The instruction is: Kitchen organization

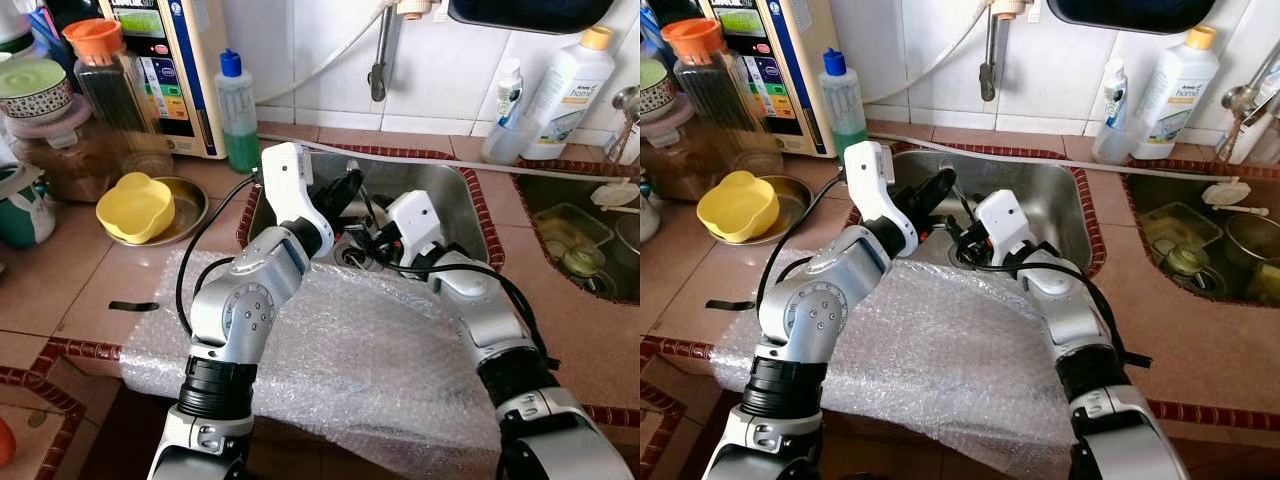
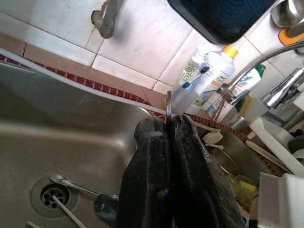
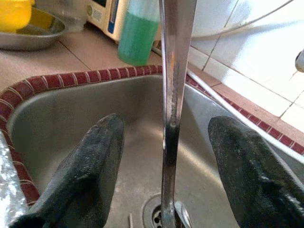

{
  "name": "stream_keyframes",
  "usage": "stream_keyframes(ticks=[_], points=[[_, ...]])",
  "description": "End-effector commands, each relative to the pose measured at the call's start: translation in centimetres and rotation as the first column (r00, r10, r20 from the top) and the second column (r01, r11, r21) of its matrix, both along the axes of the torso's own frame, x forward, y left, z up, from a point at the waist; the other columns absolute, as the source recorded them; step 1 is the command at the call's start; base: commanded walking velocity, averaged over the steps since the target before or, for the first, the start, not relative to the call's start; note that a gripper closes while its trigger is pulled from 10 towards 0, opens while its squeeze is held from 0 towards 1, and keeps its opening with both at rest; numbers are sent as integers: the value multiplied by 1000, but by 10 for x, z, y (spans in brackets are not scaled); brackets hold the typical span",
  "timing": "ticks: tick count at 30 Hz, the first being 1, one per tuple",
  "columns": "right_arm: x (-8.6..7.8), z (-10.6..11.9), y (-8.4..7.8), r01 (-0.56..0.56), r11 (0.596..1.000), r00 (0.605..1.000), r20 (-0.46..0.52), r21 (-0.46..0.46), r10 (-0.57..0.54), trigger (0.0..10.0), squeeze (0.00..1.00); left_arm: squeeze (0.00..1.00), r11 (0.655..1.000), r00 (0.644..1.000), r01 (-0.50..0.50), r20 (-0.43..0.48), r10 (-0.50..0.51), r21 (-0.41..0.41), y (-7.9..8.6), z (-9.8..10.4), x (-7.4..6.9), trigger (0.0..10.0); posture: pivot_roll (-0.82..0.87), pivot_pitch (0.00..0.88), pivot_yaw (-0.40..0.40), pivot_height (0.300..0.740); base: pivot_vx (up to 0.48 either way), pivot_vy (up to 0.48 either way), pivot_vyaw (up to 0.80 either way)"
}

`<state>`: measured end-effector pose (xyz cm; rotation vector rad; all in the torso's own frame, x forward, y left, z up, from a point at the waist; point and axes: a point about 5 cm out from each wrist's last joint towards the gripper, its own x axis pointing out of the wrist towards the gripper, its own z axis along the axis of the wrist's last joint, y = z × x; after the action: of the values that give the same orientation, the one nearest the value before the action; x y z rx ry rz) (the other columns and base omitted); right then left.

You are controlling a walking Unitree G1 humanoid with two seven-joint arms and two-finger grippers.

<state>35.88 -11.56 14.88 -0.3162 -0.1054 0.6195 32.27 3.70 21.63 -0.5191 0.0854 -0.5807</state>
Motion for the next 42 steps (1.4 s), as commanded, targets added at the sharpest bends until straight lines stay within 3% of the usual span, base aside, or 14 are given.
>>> stream_keyframes(ticks=[1, 6, 36, 37, 38, 39, 40, 42], points=[[5, 5, 1, 20, 1000, 999, 28, -12, -19, 0, 0, 0, 999, 1000, 22, 6, -21, -45, -11, 5, -6, 10000, 113, 49, -5, 740, 0, 0, 0], [11, 4, -4, 117, 992, 992, 60, -45, -114, 0, 0, 0, 999, 1000, 17, 6, -17, -40, -9, 5, -6, 10000, 113, 52, -1, 740, 0, 0, 0], [21, 1, -8, 229, 973, 971, 70, -4, -228, 0, 0, 0, 998, 999, 52, -10, -53, -39, -11, 2, -9, 10000, 111, 49, 12, 740, 0, 0, 0], [21, 1, -8, 232, 973, 970, 70, -4, -231, 0, 0, 486, 998, 998, 54, -12, -55, -42, -11, 1, -9, 10000, 115, 47, 12, 740, 0, 0, 0], [21, 1, -9, 239, 971, 969, 71, -2, -238, 0, 0, 894, 997, 998, 56, -16, -57, -48, -10, 1, -9, 10000, 114, 46, 13, 740, 0, 0, 0], [21, 1, -10, 241, 971, 968, 71, -1, -240, 0, 0, 894, 997, 998, 57, -18, -58, -50, -10, 1, -9, 10000, 114, 46, 13, 740, 0, 0, 0], [21, 1, -10, 243, 970, 967, 72, 0, -242, 0, 0, 1000, 997, 998, 57, -23, -58, -58, -10, 0, -9, 10000, 115, 47, 14, 740, 0, 0, 0], [22, 1, -11, 253, 967, 965, 74, 2, -253, 0, 0, 1000, 996, 998, 58, -28, -60, -64, -9, 0, -9, 10000, 115, 47, 16, 740, 0, 0, 0]])
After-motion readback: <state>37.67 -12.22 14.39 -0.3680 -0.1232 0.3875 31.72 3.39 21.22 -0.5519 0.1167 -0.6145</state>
